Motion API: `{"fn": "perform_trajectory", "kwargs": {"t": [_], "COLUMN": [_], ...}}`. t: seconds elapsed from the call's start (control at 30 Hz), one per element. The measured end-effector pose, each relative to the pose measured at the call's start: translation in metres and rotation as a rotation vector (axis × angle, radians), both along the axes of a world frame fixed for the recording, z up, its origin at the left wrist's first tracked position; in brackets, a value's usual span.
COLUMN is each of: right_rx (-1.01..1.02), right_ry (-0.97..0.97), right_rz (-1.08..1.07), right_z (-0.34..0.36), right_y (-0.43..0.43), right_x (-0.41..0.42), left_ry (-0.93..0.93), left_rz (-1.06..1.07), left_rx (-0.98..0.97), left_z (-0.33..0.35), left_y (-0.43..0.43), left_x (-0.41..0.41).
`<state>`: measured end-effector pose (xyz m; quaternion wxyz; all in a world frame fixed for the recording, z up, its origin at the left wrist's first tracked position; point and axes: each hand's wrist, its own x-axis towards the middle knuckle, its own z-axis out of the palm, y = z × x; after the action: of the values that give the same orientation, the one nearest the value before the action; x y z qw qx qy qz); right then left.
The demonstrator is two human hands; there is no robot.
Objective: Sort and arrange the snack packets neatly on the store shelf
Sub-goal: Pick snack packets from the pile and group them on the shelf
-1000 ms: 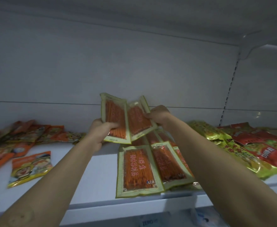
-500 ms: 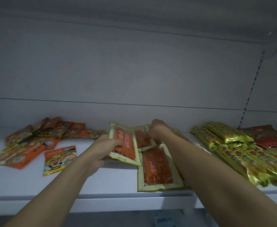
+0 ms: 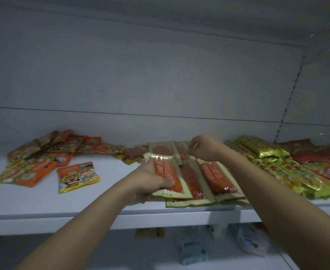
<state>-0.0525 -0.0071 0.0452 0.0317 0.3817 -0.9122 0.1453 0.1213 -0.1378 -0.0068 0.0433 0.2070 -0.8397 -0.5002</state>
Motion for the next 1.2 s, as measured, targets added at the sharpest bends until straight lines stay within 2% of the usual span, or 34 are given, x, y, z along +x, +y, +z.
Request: {"fn": "perform_trajectory", "kwargs": {"t": [0.07,0.1,0.13,0.3,0.43,0.57,0.7,0.83,0.9,1.07,1.2], "right_rx": [0.005,0.013,0.03,0.124,0.262,0.256,0.277,0.169,0.114,0.194,0.242], "right_ry": [0.006,0.015,0.025,-0.029,-0.078,-0.045,-0.036,-0.045,-0.045,0.011,0.094], "right_rz": [0.025,0.032,0.038,0.098,0.119,0.077,0.073,0.048,0.058,0.136,0.233], "right_z": [-0.001,-0.001,-0.002,-0.008,-0.019,-0.029,-0.032,-0.031,-0.029,-0.018,-0.019], "right_y": [0.007,0.01,0.013,0.024,0.021,0.02,0.02,0.014,0.004,-0.043,-0.095], "right_x": [0.015,0.021,0.028,0.057,0.076,0.089,0.091,0.093,0.095,0.099,0.098], "left_ry": [-0.164,-0.195,-0.197,-0.139,-0.098,-0.037,0.107,0.161,0.147,0.075,-0.098], "left_rz": [0.004,0.013,-0.004,-0.229,-0.253,-0.242,-0.217,-0.169,-0.093,0.041,0.158], "left_rx": [-0.546,-0.704,-0.748,-0.79,-0.856,-0.852,-0.78,-0.804,-0.856,-1.001,-1.073], "left_z": [0.001,0.002,0.002,-0.014,-0.023,-0.032,-0.036,-0.031,-0.027,-0.019,-0.02], "left_y": [0.004,0.008,0.01,0.01,0.001,-0.007,-0.011,-0.027,-0.041,-0.082,-0.104], "left_x": [-0.002,-0.001,-0.002,0.007,0.009,0.01,0.017,0.029,0.037,0.06,0.075]}}
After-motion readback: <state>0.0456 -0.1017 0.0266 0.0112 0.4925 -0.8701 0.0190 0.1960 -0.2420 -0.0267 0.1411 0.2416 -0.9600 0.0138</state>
